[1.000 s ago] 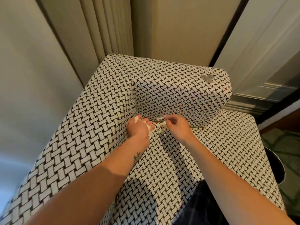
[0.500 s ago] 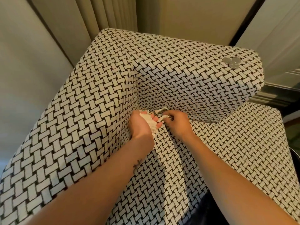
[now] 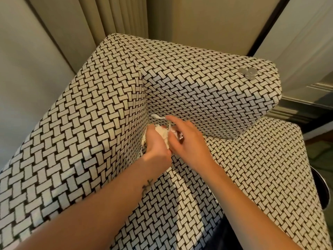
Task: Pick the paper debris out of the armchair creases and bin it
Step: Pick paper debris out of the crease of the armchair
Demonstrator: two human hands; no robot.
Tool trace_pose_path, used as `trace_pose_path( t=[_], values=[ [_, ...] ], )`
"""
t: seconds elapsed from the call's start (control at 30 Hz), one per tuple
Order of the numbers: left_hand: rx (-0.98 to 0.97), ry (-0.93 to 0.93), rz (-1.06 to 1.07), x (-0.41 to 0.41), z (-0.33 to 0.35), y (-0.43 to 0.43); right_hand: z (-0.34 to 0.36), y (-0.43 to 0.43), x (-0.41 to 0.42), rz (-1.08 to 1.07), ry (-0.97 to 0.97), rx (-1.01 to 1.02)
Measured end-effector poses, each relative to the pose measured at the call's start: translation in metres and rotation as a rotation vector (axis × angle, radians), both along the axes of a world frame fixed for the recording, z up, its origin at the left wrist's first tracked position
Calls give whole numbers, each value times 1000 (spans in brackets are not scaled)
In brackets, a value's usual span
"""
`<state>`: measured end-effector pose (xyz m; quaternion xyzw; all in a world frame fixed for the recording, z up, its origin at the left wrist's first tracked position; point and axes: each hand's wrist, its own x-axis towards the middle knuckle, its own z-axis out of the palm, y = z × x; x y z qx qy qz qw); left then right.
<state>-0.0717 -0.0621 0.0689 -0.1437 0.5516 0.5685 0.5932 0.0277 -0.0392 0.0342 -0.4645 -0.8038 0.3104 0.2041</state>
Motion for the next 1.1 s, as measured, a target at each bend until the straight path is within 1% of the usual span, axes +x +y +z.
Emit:
trace_pose_path(
  t=[0.07,0.17,0.23,0.3,0.33,0.4,0.5,0.6,0.7,0.77,0.87,0.97,1.1],
  values=[
    [51,-18,-11,1,2,0,-1,-5,2,15,-95,79],
    [52,-25,-13,2,6,-1,-4,-6,8,61,-46,222],
    [29,-38,-13,3,10,-2,-8,-3,11,121,-81,308],
    [-10,-5,-5,3,6,-2,-12,1,10,170,-96,353],
    [-33,32,6,3,1,-1,-13,2,8,162,-63,330],
    [-107,142,37,3,-5,1,-13,3,4,102,64,194],
    [-163,197,66,1,-10,6,-17,8,-1,-6,209,-10],
    [-173,179,109,-2,-14,10,-23,19,-5,-67,210,-108],
    [-122,162,140,-6,-16,11,-30,34,-11,-101,195,-305],
    [-71,165,186,-8,-16,13,-35,46,-16,-103,115,-372],
    [-32,209,193,-11,-20,13,-44,58,-27,-24,-175,-294],
    [-32,257,158,-15,-23,14,-52,67,-44,57,-423,-286],
    [-41,330,66,-13,-23,11,-54,76,-61,87,-563,-285]
  ],
)
